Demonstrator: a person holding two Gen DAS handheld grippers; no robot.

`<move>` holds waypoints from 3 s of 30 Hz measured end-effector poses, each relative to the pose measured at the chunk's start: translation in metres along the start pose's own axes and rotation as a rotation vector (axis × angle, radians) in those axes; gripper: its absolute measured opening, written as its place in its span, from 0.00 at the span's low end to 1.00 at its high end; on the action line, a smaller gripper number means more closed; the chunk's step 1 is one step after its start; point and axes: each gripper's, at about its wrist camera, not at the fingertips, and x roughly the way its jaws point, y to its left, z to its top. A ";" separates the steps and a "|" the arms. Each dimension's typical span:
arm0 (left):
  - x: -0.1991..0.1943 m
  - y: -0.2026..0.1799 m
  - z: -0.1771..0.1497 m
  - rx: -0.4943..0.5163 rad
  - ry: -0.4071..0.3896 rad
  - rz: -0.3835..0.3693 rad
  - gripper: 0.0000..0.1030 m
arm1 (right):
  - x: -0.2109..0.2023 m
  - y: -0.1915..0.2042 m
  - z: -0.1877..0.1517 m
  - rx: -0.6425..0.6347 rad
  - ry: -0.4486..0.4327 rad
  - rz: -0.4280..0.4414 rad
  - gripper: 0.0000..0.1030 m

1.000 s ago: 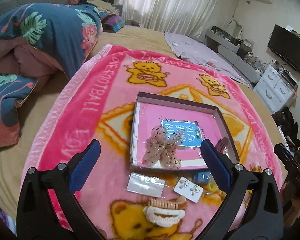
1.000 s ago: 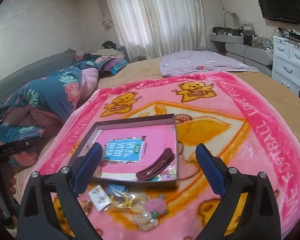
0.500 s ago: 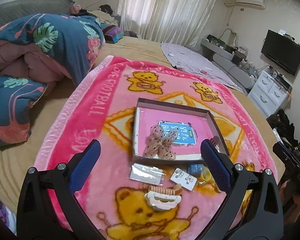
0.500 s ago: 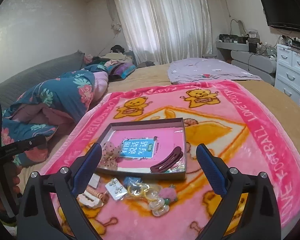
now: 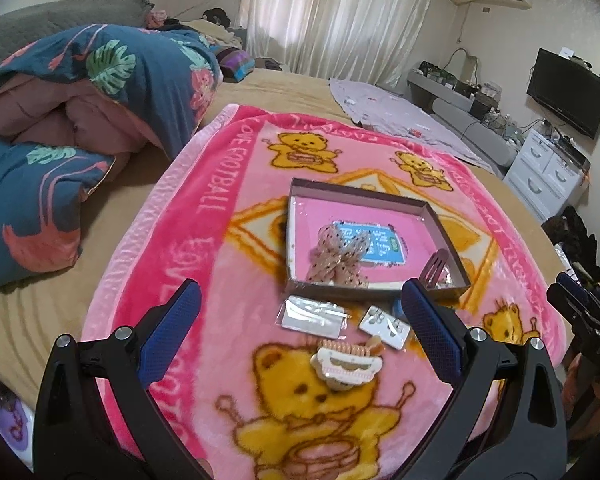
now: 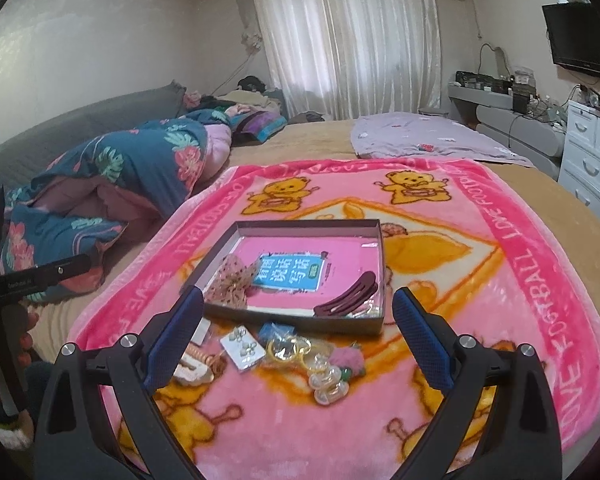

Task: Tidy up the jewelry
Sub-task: 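Withdraw both tools from the box and move toward the white claw clip, then grasp the white claw clip with the left tool while the right tool grasps the pearl clip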

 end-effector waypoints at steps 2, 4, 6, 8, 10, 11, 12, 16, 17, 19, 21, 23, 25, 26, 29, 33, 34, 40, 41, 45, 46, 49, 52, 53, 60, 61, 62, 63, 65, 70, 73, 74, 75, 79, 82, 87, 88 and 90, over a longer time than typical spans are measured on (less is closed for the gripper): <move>0.000 0.002 -0.007 0.003 0.008 0.013 0.91 | 0.002 0.001 -0.005 -0.010 0.011 -0.007 0.92; -0.001 0.005 -0.011 -0.002 0.012 0.022 0.91 | 0.003 0.002 -0.009 -0.018 0.022 -0.006 0.92; -0.001 0.009 -0.016 -0.009 0.017 0.025 0.91 | 0.005 0.002 -0.016 -0.025 0.036 -0.010 0.92; -0.001 0.012 -0.019 -0.012 0.019 0.019 0.91 | 0.007 0.002 -0.021 -0.031 0.050 -0.011 0.92; 0.001 0.014 -0.023 -0.009 0.027 0.019 0.91 | 0.009 0.003 -0.027 -0.040 0.064 -0.014 0.92; 0.002 0.014 -0.025 -0.006 0.032 0.021 0.91 | 0.010 0.003 -0.030 -0.044 0.072 -0.015 0.92; 0.004 0.014 -0.028 -0.004 0.039 0.026 0.91 | 0.011 0.004 -0.034 -0.050 0.080 -0.015 0.92; 0.013 0.009 -0.038 0.017 0.073 0.033 0.91 | 0.016 0.006 -0.046 -0.067 0.113 -0.009 0.92; 0.015 0.008 -0.040 0.023 0.078 0.036 0.91 | 0.017 0.007 -0.049 -0.070 0.120 -0.007 0.92; 0.020 0.003 -0.046 0.040 0.097 0.038 0.91 | 0.020 0.009 -0.056 -0.084 0.138 -0.005 0.92; 0.027 -0.003 -0.052 0.051 0.120 0.034 0.91 | 0.023 0.010 -0.061 -0.095 0.154 -0.006 0.92; 0.032 -0.009 -0.057 0.072 0.140 0.029 0.91 | 0.025 0.012 -0.067 -0.103 0.165 -0.011 0.92; 0.037 -0.015 -0.062 0.093 0.152 0.035 0.91 | 0.028 0.011 -0.071 -0.110 0.176 -0.017 0.92; 0.039 -0.016 -0.064 0.097 0.157 0.034 0.91 | 0.029 0.010 -0.072 -0.111 0.179 -0.022 0.92; 0.046 -0.021 -0.069 0.112 0.176 0.029 0.91 | 0.033 0.007 -0.075 -0.107 0.185 -0.027 0.92; 0.057 -0.025 -0.076 0.123 0.202 0.020 0.91 | 0.040 0.002 -0.078 -0.098 0.193 -0.039 0.92; 0.059 -0.026 -0.077 0.123 0.206 0.018 0.91 | 0.043 0.001 -0.080 -0.099 0.197 -0.046 0.92; 0.077 -0.033 -0.089 0.133 0.242 0.004 0.91 | 0.062 -0.009 -0.088 -0.095 0.229 -0.074 0.92; 0.079 -0.035 -0.091 0.140 0.244 0.001 0.91 | 0.064 -0.010 -0.090 -0.096 0.232 -0.081 0.91; 0.088 -0.038 -0.095 0.148 0.251 -0.005 0.91 | 0.073 -0.016 -0.092 -0.083 0.250 -0.085 0.89; 0.090 -0.039 -0.096 0.149 0.251 -0.007 0.91 | 0.075 -0.018 -0.092 -0.076 0.254 -0.080 0.88; 0.098 -0.041 -0.097 0.149 0.256 -0.024 0.91 | 0.084 -0.022 -0.091 -0.052 0.269 -0.071 0.82; 0.103 -0.043 -0.098 0.150 0.252 -0.033 0.91 | 0.094 -0.025 -0.090 -0.031 0.283 -0.067 0.78; 0.105 -0.043 -0.097 0.150 0.248 -0.029 0.91 | 0.097 -0.027 -0.089 -0.023 0.287 -0.063 0.74; 0.117 -0.041 -0.095 0.134 0.240 -0.013 0.91 | 0.119 -0.035 -0.092 0.070 0.349 -0.002 0.46; 0.118 -0.041 -0.094 0.133 0.238 -0.011 0.91 | 0.120 -0.037 -0.093 0.082 0.352 -0.007 0.40; 0.119 -0.041 -0.094 0.129 0.237 -0.014 0.91 | 0.119 -0.039 -0.093 0.085 0.350 -0.007 0.38; 0.120 -0.041 -0.094 0.126 0.237 -0.021 0.90 | 0.118 -0.040 -0.093 0.092 0.347 -0.001 0.37; 0.121 -0.044 -0.096 0.136 0.237 -0.024 0.88 | 0.115 -0.042 -0.093 0.105 0.340 0.010 0.35; 0.124 -0.056 -0.100 0.190 0.223 -0.009 0.73 | 0.106 -0.037 -0.094 0.092 0.316 0.041 0.35; 0.122 -0.055 -0.099 0.194 0.218 -0.019 0.64 | 0.100 -0.035 -0.094 0.089 0.302 0.067 0.35; 0.120 -0.055 -0.099 0.194 0.215 -0.020 0.64 | 0.099 -0.033 -0.094 0.086 0.300 0.076 0.35; 0.118 -0.053 -0.098 0.194 0.213 -0.017 0.64 | 0.098 -0.033 -0.094 0.084 0.299 0.079 0.35; 0.111 -0.045 -0.097 0.175 0.215 -0.020 0.64 | 0.094 -0.029 -0.093 0.078 0.283 0.096 0.35; 0.102 -0.037 -0.093 0.149 0.207 -0.022 0.64 | 0.090 -0.027 -0.092 0.069 0.271 0.106 0.35; 0.089 -0.019 -0.081 0.097 0.168 -0.001 0.64 | 0.085 -0.017 -0.089 0.034 0.253 0.123 0.35; 0.087 -0.017 -0.079 0.089 0.160 0.003 0.64 | 0.084 -0.015 -0.088 0.024 0.249 0.125 0.35; 0.084 -0.011 -0.074 0.075 0.148 0.012 0.64 | 0.080 -0.011 -0.087 0.005 0.239 0.132 0.35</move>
